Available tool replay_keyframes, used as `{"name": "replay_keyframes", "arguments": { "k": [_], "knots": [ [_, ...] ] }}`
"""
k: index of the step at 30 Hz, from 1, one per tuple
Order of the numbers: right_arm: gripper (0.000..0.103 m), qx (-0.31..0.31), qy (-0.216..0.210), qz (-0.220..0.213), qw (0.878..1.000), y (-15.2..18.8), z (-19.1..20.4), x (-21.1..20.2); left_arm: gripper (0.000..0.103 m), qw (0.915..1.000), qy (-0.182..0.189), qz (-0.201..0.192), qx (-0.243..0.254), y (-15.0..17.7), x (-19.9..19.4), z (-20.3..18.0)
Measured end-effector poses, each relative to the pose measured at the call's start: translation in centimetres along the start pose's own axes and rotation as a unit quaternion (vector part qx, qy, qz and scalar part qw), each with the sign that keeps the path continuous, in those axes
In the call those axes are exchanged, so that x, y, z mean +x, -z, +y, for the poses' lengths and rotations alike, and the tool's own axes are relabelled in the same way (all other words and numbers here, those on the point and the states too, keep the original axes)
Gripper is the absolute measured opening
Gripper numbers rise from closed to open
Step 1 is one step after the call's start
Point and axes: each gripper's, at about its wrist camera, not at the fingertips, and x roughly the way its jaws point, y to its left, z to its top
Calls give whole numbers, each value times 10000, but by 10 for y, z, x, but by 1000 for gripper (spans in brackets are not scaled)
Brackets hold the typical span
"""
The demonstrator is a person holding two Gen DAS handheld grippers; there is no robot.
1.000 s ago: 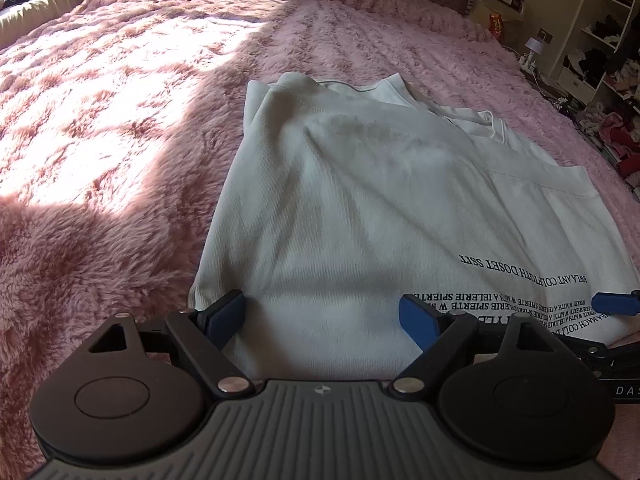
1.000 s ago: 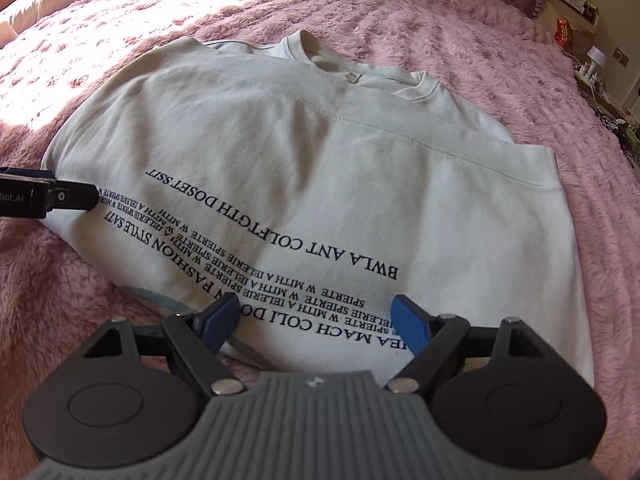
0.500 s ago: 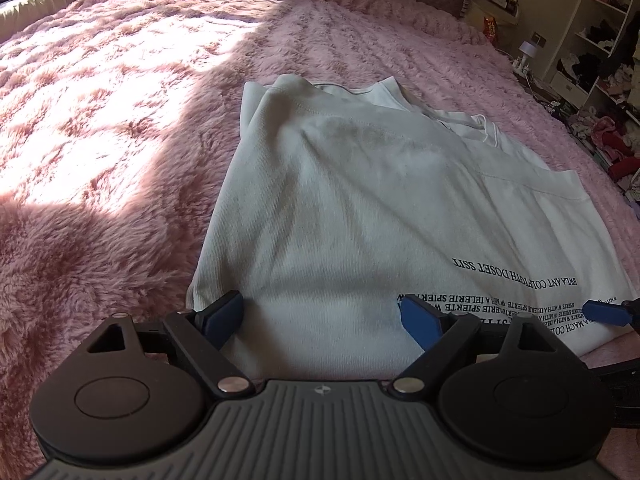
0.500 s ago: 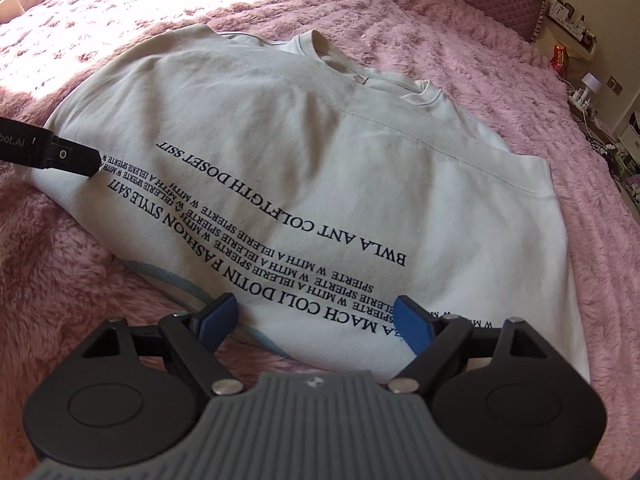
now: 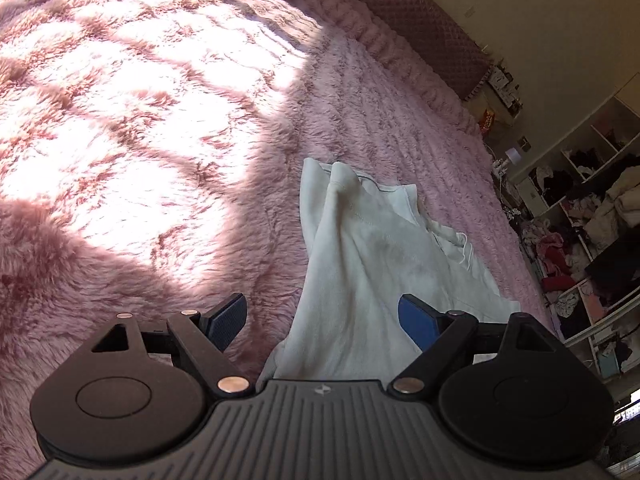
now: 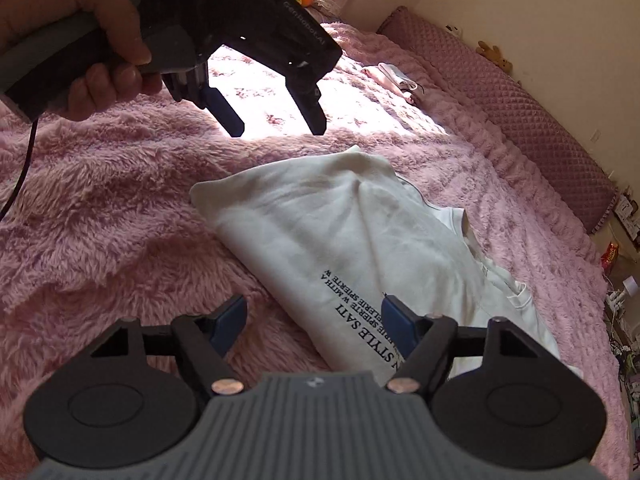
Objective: Fold small clothes
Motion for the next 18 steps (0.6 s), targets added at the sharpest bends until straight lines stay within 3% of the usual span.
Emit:
{"name": "replay_keyframes", "arguments": {
  "k": [3,7,13,18],
  "knots": [
    [67,-496,302,-133,9982,-9,24,12,100,9993,139,239,-246,-9,22,14],
    [67,-835,273,-88,9961,-16,41,34,100,9973,308,556,-380,-14,50,20],
    [67,-1226,547,-490,9897,-31,66,52,100,9943,484,946,-22,-33,86,8],
    [67,-1413,738,-740,9844,-44,80,69,100,9909,574,1213,-126,-54,117,3]
  ]
}}
